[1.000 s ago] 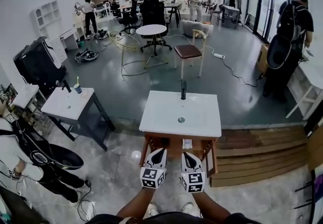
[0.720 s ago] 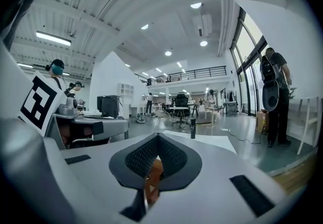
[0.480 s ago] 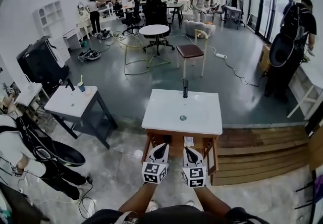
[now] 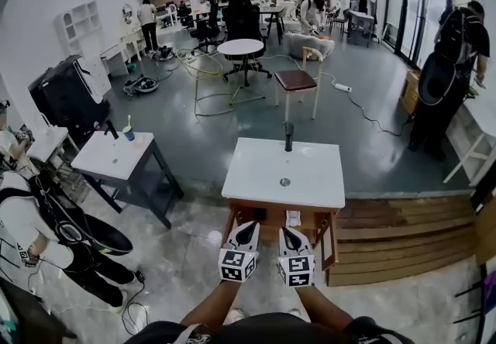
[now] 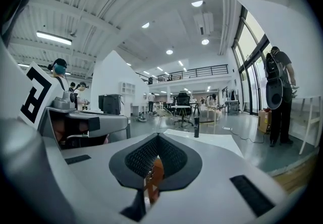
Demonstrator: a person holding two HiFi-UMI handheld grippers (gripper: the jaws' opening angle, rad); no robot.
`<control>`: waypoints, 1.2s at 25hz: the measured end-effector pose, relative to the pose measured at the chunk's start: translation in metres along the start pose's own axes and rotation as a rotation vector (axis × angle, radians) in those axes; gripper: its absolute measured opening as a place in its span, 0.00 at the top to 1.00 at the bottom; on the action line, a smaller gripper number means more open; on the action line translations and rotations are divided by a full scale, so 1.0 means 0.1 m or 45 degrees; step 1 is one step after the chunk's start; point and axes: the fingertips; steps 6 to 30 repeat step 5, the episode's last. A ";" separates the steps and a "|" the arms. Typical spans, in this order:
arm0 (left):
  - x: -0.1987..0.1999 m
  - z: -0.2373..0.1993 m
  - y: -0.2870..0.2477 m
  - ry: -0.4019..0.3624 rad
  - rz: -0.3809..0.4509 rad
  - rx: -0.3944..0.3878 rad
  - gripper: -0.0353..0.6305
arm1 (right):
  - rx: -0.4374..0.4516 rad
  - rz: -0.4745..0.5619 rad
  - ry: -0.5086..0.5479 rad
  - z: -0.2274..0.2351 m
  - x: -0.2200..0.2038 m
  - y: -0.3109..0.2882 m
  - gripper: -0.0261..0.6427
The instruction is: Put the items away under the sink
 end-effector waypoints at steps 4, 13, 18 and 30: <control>-0.10 -0.04 0.04 0.001 -0.033 0.009 0.94 | 0.009 -0.021 0.004 -0.09 -0.07 -0.03 0.93; -0.12 -0.05 0.05 0.004 -0.041 0.011 0.94 | 0.012 -0.026 0.005 -0.11 -0.09 -0.03 0.93; -0.12 -0.05 0.05 0.004 -0.041 0.011 0.94 | 0.012 -0.026 0.005 -0.11 -0.09 -0.03 0.93; -0.12 -0.05 0.05 0.004 -0.041 0.011 0.94 | 0.012 -0.026 0.005 -0.11 -0.09 -0.03 0.93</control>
Point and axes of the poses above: the fingertips, and each gripper's own axes: y backward along the fingers, z to its right, x out of its top, and after that the axes turned 11 degrees about -x, right-handed
